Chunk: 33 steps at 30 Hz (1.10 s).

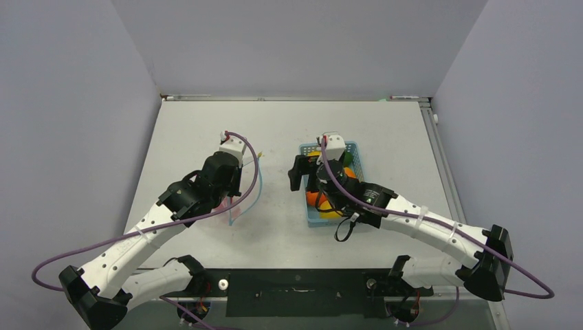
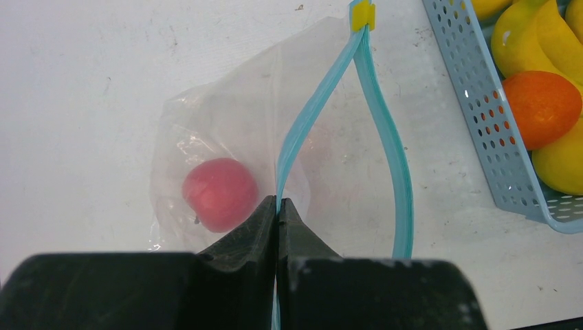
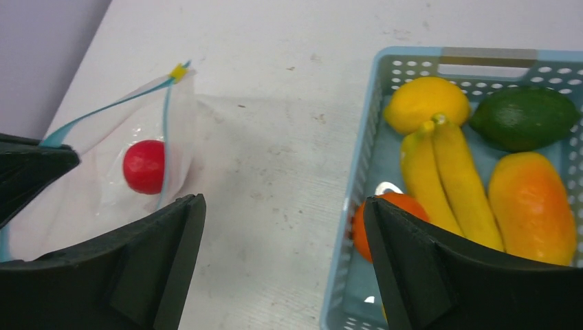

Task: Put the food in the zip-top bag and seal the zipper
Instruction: Place the fake fruit in the zipper food storage bag, then pick up the fake fruit from the bin.

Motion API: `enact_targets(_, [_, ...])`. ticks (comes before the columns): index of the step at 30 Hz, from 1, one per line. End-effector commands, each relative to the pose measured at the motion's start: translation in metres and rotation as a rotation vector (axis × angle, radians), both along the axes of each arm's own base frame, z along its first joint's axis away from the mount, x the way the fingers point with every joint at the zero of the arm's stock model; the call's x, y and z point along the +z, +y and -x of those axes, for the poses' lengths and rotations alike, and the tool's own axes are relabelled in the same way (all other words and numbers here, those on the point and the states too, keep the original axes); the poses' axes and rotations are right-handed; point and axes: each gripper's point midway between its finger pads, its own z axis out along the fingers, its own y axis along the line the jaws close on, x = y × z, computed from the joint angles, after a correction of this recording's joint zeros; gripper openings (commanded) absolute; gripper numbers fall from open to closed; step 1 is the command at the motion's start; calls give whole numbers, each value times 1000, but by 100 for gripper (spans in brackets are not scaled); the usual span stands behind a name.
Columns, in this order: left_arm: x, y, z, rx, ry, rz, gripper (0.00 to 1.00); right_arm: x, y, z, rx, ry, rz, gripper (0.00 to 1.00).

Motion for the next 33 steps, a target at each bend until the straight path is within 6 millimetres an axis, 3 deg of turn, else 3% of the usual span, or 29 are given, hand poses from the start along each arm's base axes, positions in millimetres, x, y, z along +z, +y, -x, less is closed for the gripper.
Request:
enact_targets(1, [11, -7, -6, -4, -38, 49, 0, -27, -46, -9, -87, 41, 134, 86])
enact_targets(5, [10, -7, -6, -3, -37, 48, 0, -45, -68, -14, -122, 86, 170, 85])
enact_targets(11, [9, -6, -6, -1, -33, 44, 0, -77, -84, -17, -142, 150, 219, 84])
enact_targets(19, [8, -6, -6, 2, -30, 40, 0, -111, -87, -23, -122, 226, 206, 82])
enact_targets(33, [6, -6, -6, 5, -25, 33, 0, -145, -65, -31, -49, 300, 157, 81])
